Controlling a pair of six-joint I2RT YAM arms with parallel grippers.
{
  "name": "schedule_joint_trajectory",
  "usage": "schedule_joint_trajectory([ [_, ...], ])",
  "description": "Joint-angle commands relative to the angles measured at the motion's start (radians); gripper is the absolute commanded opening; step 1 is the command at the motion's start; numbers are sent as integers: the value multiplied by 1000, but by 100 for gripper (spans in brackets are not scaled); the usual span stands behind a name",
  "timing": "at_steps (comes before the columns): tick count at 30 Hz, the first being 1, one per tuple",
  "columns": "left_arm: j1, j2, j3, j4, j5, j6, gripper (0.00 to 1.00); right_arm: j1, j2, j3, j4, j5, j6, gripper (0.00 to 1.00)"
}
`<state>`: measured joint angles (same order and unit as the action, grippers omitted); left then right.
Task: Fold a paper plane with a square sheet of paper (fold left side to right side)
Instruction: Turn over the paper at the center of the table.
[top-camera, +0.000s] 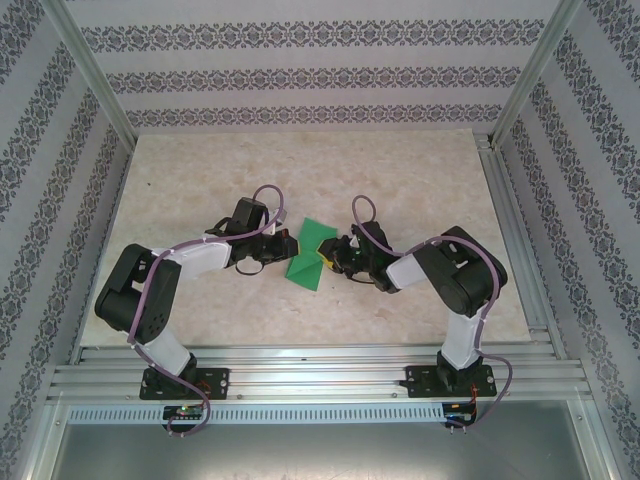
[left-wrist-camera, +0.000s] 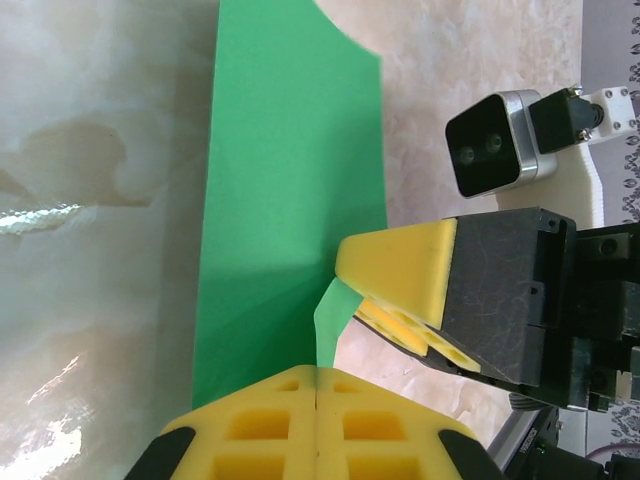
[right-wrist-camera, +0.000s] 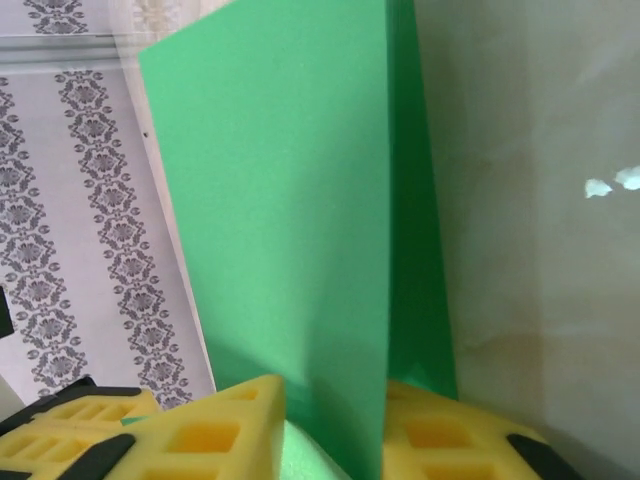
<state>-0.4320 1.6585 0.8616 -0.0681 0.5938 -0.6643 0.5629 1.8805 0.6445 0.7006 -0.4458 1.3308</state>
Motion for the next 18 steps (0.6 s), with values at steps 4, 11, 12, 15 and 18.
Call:
schedule_joint_trajectory([
  [4, 11, 10, 1, -11, -32, 15, 8, 3, -41, -14, 19, 22, -29, 5],
  [11, 36, -54, -2, -40, -41, 38, 36, -14, -119, -22, -28, 27, -62, 0],
  [12, 52, -87, -16, -48, -39, 38, 43, -18, -141, -23, -42, 23, -74, 0],
  [15, 108, -208, -65, -44, -9, 8, 65, -27, -211, -29, -66, 10, -86, 0],
  [18, 143, -307, -107, -30, 46, -48, 90, -32, -302, -26, -125, 1, -97, 0],
])
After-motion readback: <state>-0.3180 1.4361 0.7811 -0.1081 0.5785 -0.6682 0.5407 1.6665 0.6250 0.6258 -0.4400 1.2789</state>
